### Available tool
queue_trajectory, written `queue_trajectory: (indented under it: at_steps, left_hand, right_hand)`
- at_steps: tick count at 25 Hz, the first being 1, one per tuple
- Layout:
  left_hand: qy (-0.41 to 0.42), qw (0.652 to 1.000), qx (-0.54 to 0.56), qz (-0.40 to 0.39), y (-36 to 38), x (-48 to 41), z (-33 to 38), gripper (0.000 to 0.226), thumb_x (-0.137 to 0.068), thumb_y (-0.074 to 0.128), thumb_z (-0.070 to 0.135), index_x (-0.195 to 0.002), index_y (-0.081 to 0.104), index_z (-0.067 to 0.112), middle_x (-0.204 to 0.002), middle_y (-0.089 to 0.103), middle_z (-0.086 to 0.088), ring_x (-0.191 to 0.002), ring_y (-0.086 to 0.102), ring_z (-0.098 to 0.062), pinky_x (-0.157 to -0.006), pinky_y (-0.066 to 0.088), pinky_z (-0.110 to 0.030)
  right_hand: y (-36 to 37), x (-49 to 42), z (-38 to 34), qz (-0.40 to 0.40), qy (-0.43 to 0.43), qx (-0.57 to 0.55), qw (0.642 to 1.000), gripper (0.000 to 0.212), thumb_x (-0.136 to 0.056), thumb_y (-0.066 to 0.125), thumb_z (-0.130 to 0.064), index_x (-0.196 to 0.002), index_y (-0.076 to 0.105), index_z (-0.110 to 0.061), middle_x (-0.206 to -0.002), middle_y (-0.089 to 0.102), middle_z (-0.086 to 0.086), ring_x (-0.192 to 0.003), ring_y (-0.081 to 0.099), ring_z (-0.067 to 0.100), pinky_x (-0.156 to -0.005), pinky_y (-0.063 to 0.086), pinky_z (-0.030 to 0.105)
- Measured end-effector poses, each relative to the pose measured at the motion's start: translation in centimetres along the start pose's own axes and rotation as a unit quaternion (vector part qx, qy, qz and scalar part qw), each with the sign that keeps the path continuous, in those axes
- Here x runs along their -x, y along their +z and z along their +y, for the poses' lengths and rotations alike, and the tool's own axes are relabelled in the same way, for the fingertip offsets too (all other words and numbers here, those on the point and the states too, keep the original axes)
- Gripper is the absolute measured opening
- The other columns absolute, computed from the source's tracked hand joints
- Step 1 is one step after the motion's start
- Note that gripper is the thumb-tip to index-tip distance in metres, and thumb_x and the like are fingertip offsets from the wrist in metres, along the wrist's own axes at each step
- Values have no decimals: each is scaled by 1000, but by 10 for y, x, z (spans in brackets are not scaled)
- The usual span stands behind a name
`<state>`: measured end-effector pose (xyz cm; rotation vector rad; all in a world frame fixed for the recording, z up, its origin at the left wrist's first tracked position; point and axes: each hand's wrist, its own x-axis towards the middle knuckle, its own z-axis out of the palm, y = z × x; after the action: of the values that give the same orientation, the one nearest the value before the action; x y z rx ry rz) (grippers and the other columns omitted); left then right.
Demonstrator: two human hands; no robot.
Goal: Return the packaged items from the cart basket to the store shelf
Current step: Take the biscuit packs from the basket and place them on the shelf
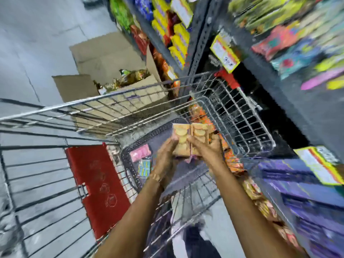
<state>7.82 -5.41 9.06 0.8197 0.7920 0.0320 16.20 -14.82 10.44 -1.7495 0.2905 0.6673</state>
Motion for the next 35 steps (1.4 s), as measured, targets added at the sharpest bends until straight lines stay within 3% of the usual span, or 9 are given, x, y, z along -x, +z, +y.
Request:
queue_trajectory:
  at_steps: [3, 7, 10, 16, 20, 24, 28, 31, 35]
  left_hand:
    - [58, 988, -77, -118, 58, 49, 27, 30, -87, 58, 26, -113, 62, 11, -112, 64, -15, -98, 59, -29, -82, 48, -43]
    - [121, 965, -122, -198, 149, 118, 40, 43, -88, 56, -2, -128, 52, 12, -124, 65, -17, -110, 64, -31, -88, 58, -41]
    - [95, 955, -101, -261, 209, 154, 21, 51, -84, 61, -1, -131, 51, 15, -122, 67, -15, -104, 65, -31, -80, 60, -42]
    - [-41, 853, -155, -496, 327, 210, -45, 69, -68, 65, -7, -131, 49, 15, -126, 62, -17, -113, 59, -34, -83, 56, -36]
    - [-39, 791, -257, -554, 404, 211, -83, 64, -58, 67, -8, -119, 55, 8, -105, 64, -17, -93, 60, -24, -78, 56, -30]
    - [21, 738, -437, -513, 449, 189, -109, 61, -69, 66, -13, -116, 49, 22, -103, 54, -11, -89, 53, -21, -81, 49, -38]
    - [170, 617, -621, -453, 452, 183, -118, 60, -93, 49, 11, -138, 23, 42, -98, 63, -9, -83, 69, -15, -74, 55, -37]
    - [328, 446, -749, -364, 456, 172, -120, 60, -91, 40, 24, -140, 17, 50, -108, 63, -21, -99, 62, -41, -87, 52, -42]
    - [380, 324, -807, -316, 450, 167, -125, 61, -96, 38, 27, -147, 6, 37, -119, 59, -19, -108, 57, -39, -91, 47, -45]
  right_hand:
    - [-63, 54, -34, 14, -55, -92, 994, 53, -71, 80, -17, -117, 53, -8, -114, 69, 18, -96, 68, 32, -76, 54, 38]
    - [-163, 136, -64, 28, -126, -168, 977, 52, -79, 72, -17, -125, 50, -22, -114, 71, 3, -102, 69, 20, -84, 57, 41]
    - [-227, 194, -69, 50, -154, -221, 962, 46, -80, 65, -7, -121, 55, -26, -110, 73, -3, -98, 70, 14, -72, 60, 30]
    - [-358, 268, -47, 235, -194, -293, 906, 34, -85, 51, 11, -96, 64, -19, -71, 77, -10, -65, 69, 0, -58, 56, 12]
    - [-430, 260, -42, 279, -188, -223, 915, 30, -85, 49, 15, -100, 63, -8, -75, 73, -2, -68, 68, 10, -60, 56, 17]
    - [-459, 231, -42, 318, -96, -4, 943, 35, -84, 42, 15, -72, 59, -13, -68, 63, 6, -61, 61, 12, -55, 49, 16]
    - [-455, 205, -36, 381, -5, 251, 890, 24, -91, 39, -1, -98, 60, -10, -116, 67, 18, -109, 63, 31, -91, 50, 38]
    - [-455, 201, -42, 408, 23, 338, 848, 27, -96, 39, -8, -114, 58, -8, -121, 65, 12, -112, 62, 30, -92, 49, 38]
    - [-450, 196, -35, 416, 38, 413, 810, 27, -96, 42, -8, -117, 57, -14, -120, 66, 8, -109, 64, 28, -90, 52, 38]
